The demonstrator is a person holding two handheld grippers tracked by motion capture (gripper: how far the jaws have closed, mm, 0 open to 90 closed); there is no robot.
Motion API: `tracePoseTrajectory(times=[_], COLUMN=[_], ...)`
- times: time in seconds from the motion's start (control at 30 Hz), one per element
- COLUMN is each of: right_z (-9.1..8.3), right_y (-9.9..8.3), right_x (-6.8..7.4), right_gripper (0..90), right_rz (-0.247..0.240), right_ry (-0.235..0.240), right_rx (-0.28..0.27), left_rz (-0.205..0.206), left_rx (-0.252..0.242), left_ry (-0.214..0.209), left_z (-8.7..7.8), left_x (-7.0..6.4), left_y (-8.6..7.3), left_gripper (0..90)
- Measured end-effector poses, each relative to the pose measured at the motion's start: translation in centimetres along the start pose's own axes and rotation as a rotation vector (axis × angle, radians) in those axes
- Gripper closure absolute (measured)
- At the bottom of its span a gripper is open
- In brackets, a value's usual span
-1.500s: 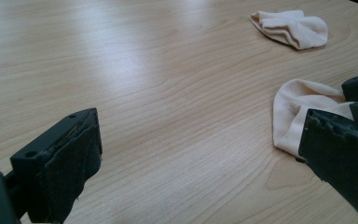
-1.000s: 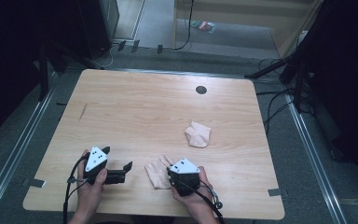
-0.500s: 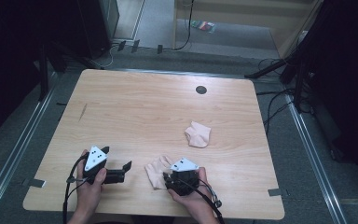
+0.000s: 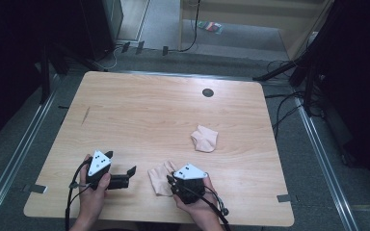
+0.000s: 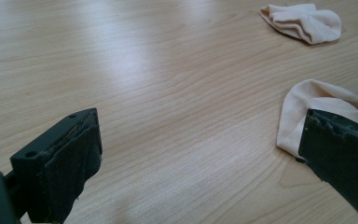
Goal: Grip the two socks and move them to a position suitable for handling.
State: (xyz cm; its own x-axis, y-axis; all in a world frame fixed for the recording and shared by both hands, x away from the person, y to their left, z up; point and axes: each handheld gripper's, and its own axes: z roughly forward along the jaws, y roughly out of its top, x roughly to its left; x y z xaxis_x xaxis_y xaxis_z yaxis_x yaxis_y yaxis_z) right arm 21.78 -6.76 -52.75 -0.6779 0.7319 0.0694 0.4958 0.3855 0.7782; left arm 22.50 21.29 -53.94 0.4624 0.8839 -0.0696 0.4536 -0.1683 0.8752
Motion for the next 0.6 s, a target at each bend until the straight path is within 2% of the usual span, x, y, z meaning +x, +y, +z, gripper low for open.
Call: tracePoseTrajectory(times=[0.03,0.1,0.17,0.2,0.3,0.47,0.5,0.6], right_z=[0.3,0.4,1.1,1.4,1.7,1.8,1.7,1.7], right_y=[-0.1,-0.1,-0.4,-0.6,-0.7,-0.8,-0.8,-0.8], right_x=[0.0,0.0,-0.3,-0.2,0.0,0.2,0.6,1.2], right_gripper=[70.4,67.6,61.6,55.4,52.8,55.0,62.8,73.3], right_rz=[-0.010,-0.009,-0.010,-0.009,-0.021,-0.035,-0.061,-0.109], right_ry=[-0.015,-0.019,-0.035,-0.044,-0.048,-0.061,-0.065,-0.067], right_rx=[0.017,0.030,0.071,0.091,0.099,0.094,0.090,0.087], left_rz=[0.001,0.001,0.004,0.005,0.006,0.006,0.007,0.007], left_rx=[0.001,0.001,0.004,0.005,0.006,0.007,0.007,0.005], left_ry=[0.001,0.000,0.000,0.000,0.001,0.002,0.003,0.005], left_z=[0.0,0.0,0.0,0.0,0.0,0.0,0.0,0.0], left_x=[0.0,-0.1,0.0,0.0,0.0,-0.1,-0.1,0.0], left_y=[0.0,0.0,0.0,0.0,0.0,0.0,0.0,0.0], left_gripper=[0.0,0.0,0.0,0.0,0.0,0.0,0.0,0.0])
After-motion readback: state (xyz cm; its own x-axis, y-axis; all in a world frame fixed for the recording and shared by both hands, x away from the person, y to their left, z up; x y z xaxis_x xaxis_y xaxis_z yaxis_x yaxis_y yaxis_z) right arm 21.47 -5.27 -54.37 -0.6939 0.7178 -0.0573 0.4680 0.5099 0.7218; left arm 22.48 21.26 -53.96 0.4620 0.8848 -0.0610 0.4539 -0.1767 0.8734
